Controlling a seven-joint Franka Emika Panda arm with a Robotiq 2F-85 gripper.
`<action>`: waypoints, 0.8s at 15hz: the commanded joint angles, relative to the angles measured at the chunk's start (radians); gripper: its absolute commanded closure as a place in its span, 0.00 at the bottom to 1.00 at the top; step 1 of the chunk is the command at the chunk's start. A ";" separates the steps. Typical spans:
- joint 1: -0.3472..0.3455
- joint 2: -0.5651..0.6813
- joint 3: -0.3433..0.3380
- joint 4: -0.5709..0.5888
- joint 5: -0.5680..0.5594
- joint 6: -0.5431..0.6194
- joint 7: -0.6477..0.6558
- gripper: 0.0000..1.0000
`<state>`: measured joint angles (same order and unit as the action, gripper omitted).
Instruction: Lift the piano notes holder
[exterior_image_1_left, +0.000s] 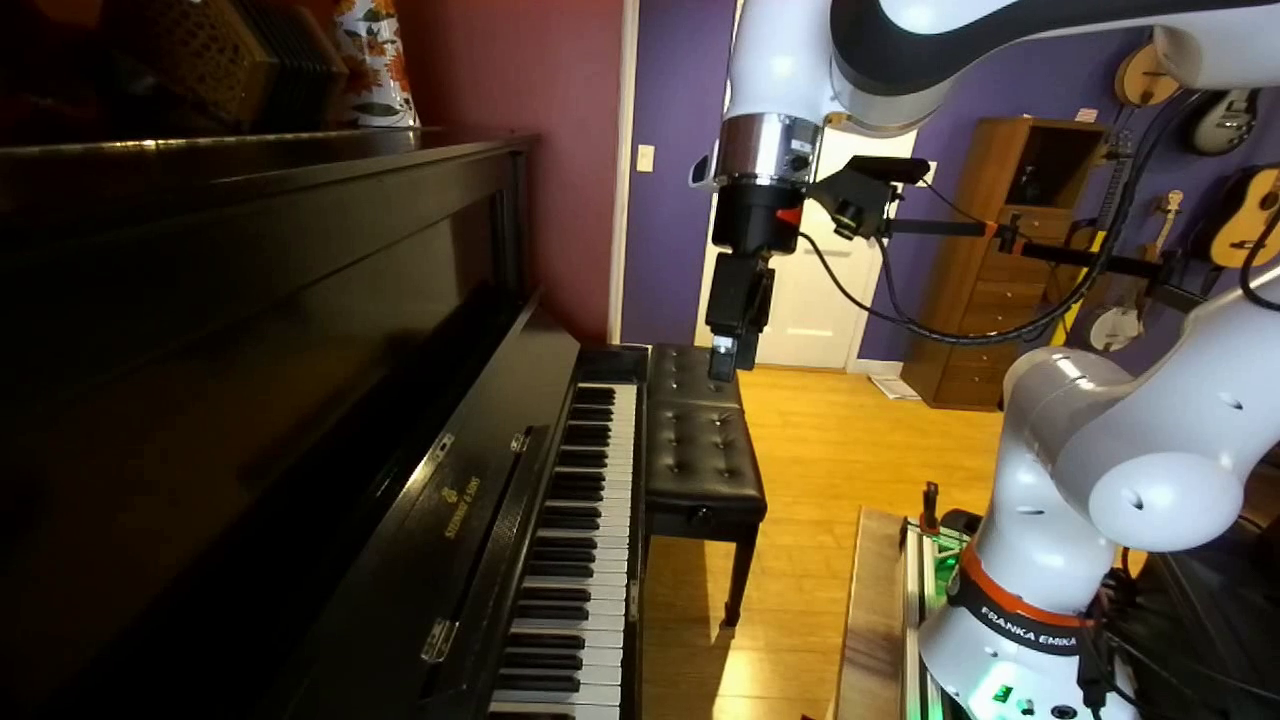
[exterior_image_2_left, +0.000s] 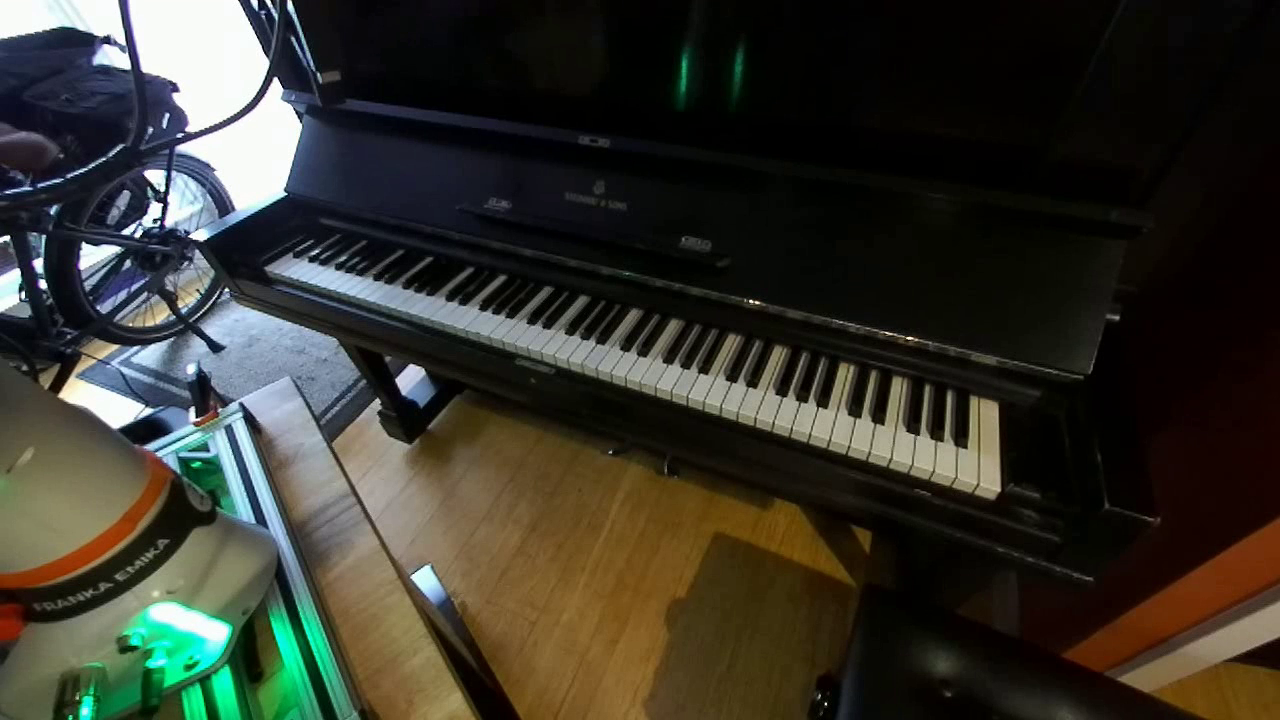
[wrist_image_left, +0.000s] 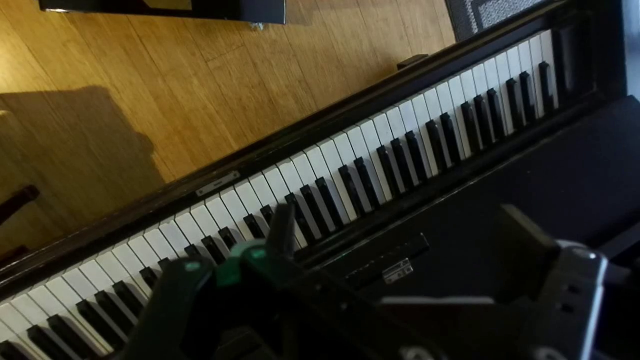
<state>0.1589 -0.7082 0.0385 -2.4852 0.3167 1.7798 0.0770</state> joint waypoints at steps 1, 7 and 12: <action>-0.045 0.033 -0.073 0.011 0.025 0.004 -0.106 0.00; -0.120 0.172 -0.290 0.032 0.068 0.018 -0.381 0.00; -0.169 0.379 -0.411 0.110 0.175 0.026 -0.577 0.00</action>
<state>0.0135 -0.4672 -0.3332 -2.4404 0.4162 1.7940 -0.3983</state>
